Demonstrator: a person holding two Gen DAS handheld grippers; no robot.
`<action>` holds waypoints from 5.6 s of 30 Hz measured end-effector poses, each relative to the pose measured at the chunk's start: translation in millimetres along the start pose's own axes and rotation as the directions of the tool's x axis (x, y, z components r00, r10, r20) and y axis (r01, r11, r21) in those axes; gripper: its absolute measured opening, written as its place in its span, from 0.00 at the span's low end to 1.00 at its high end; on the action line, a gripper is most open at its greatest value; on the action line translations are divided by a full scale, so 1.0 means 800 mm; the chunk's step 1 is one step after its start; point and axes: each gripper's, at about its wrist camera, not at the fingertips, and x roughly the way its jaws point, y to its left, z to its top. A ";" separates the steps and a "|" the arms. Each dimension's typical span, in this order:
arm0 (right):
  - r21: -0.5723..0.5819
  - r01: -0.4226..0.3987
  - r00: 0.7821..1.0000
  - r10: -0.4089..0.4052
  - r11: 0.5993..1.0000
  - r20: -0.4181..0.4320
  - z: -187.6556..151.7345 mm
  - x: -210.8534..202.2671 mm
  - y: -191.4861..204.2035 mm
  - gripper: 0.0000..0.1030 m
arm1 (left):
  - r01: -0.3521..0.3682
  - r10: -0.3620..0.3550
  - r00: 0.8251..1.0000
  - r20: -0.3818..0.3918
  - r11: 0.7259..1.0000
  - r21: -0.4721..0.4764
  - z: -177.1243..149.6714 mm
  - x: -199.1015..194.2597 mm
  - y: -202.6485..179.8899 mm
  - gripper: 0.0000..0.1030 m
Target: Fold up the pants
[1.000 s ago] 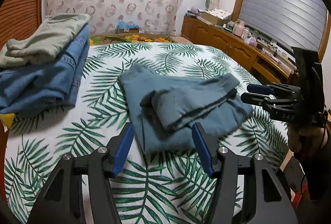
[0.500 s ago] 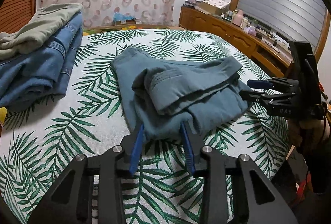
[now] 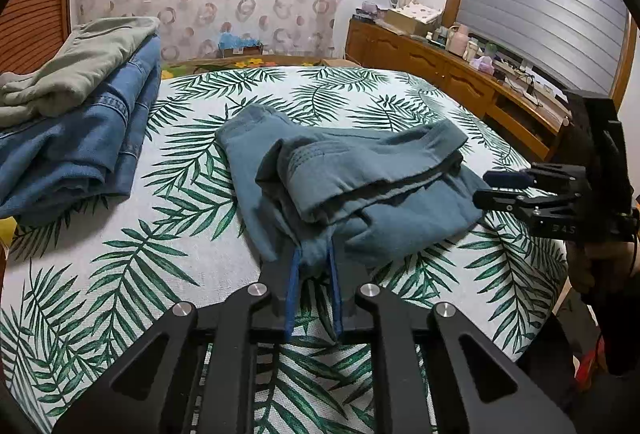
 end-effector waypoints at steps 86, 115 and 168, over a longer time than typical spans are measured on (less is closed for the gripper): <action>-0.182 0.004 1.000 -0.005 0.983 0.000 -0.002 0.000 0.039 0.50 | -0.073 0.072 0.994 -0.077 0.997 -0.014 -0.017 -0.021 0.024 0.80; -0.059 -0.143 0.988 0.146 0.988 0.044 0.062 0.039 -0.007 0.07 | -0.097 0.094 0.993 -0.073 0.994 -0.047 0.027 0.032 0.052 0.80; -0.010 -0.104 0.995 0.104 0.995 0.003 -0.049 -0.049 0.001 0.10 | -0.090 0.084 0.993 -0.083 0.993 -0.074 0.025 0.038 0.060 0.81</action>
